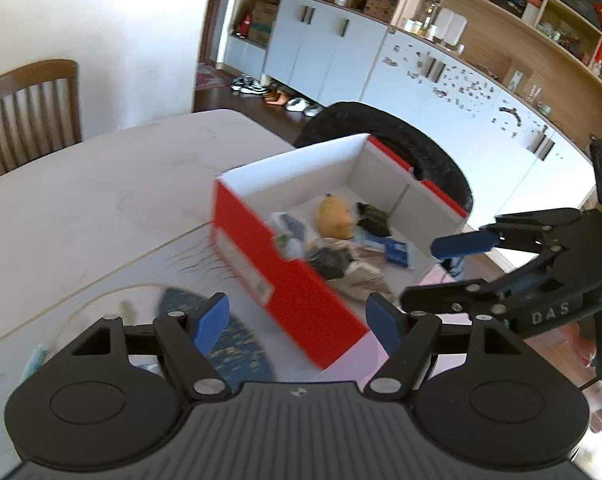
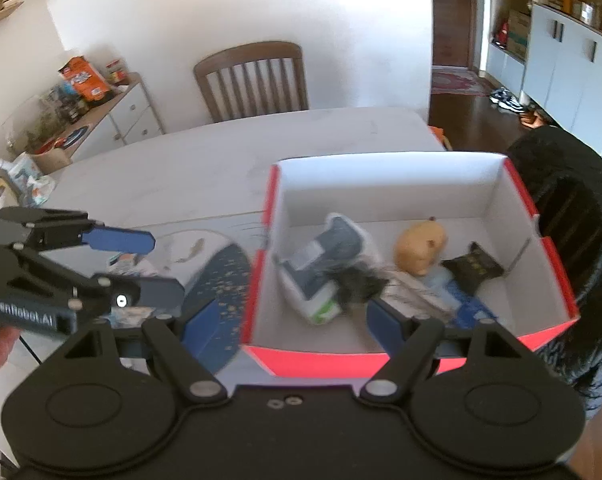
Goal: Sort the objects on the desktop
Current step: 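Withdraw both tools from the box back over the table items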
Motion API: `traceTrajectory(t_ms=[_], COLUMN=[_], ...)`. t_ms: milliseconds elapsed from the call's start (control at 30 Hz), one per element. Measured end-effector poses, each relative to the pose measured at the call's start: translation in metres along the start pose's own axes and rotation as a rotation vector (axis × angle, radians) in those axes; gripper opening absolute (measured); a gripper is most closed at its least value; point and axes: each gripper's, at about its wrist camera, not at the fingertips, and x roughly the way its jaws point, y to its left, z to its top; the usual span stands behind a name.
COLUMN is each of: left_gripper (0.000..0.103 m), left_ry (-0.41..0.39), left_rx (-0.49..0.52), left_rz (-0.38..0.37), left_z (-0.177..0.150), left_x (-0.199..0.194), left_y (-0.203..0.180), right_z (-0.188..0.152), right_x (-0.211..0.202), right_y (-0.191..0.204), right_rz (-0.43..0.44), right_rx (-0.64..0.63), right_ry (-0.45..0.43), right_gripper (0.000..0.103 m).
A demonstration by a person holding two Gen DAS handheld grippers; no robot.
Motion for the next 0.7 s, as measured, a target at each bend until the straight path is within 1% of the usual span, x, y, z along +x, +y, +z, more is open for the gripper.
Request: traceTrajectory(t_ms=[100, 267, 633, 667, 700], left_gripper=[0.075, 0.075, 0.075, 0.076, 0.081], left_ry=[-0.005, -0.011, -0.003, -0.001, 0.004], left_rx=[-0.006, -0.037, -0.086, -0.087, -0.091], left_rz=[0.041, 0.087, 0.121, 0.127, 0.134], left_z=[-0.005, -0.014, -0.037, -0.039, -0.041], left_x=[-0.013, -0.028, -0.044, -0.043, -0.043], left_y=[0.018, 0.047, 0.092, 0.095, 0.098], right_z=[-0.002, -0.005, -0.015, -0.018, -0.02], right_x=[0.005, 0.016, 0.035, 0.038, 0.042], right_y=[0.019, 0.045, 0.094, 0.098, 0.102], right_rz=[0.015, 0.023, 0.052, 0.053, 0.058], right_rx=[-0.016, -0.046, -0.101, -0.105, -0.106], right_ry=[0.003, 0.012, 0.046, 0.053, 0.065], right_gripper=[0.08, 0.08, 0.08, 0.08, 0.08])
